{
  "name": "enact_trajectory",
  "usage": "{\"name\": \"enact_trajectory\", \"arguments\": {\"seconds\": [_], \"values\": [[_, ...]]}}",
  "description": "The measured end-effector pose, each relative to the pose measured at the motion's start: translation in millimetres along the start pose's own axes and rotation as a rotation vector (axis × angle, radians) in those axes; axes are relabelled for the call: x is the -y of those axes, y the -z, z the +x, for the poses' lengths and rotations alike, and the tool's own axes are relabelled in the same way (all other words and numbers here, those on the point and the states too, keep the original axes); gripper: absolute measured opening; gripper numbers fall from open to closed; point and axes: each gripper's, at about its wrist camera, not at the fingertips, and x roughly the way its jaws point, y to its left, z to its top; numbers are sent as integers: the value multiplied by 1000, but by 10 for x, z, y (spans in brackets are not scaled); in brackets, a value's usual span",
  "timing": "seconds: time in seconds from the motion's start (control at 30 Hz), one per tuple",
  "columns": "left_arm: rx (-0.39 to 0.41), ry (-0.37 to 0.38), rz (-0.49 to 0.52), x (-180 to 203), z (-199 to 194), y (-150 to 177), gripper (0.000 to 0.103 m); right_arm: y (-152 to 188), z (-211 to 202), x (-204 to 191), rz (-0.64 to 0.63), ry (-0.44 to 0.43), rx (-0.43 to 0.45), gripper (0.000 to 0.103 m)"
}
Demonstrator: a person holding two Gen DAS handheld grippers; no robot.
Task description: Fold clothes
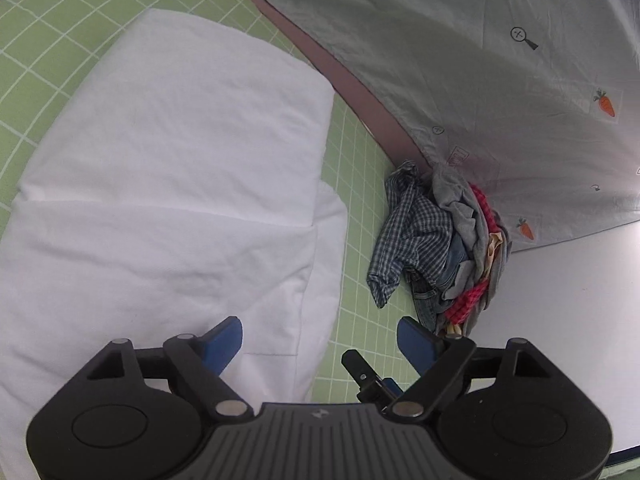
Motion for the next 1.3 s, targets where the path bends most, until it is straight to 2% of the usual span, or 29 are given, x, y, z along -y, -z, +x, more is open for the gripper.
{"name": "enact_trajectory", "arguments": {"seconds": [0.1,0.2,0.33,0.43,0.5,0.7,0.73,0.8,0.83,0.87,0.9,0.97,1.17,1.2,1.3], "values": [[68,-70,2,-22,-185,-114,85,-55,-31,-95,-12,-20,18,92],[122,-186,-9,-189,-357,-224,85,-109,-58,-153,30,-84,25,91],[156,-305,-55,-529,-576,-313,85,-212,3,-269,121,-282,-11,90],[153,-316,-142,-792,-707,-298,85,-218,162,-401,210,-437,-86,76],[149,-316,-187,-918,-745,-275,85,-168,285,-517,246,-510,-136,62],[106,-330,-213,-1098,-717,-178,85,-2,556,-848,301,-693,-261,58],[98,-332,-213,-1109,-701,-169,85,40,580,-910,298,-689,-268,57],[91,-330,-209,-1118,-689,-159,85,96,621,-1001,301,-697,-283,38],[90,-330,-206,-1118,-685,-158,85,106,629,-997,332,-726,-287,32],[97,-334,-197,-1102,-690,-171,85,115,632,-991,363,-754,-290,19],[105,-339,-188,-1085,-694,-185,85,118,611,-979,389,-785,-283,11],[126,-360,-151,-1019,-723,-216,85,83,501,-965,397,-842,-238,8],[162,-367,3,-736,-761,-269,85,-9,72,-702,519,-976,-77,7],[159,-370,30,-691,-739,-267,85,13,0,-601,538,-978,-44,7],[119,-384,86,-611,-605,-258,85,106,-138,-295,486,-842,37,7]]}}
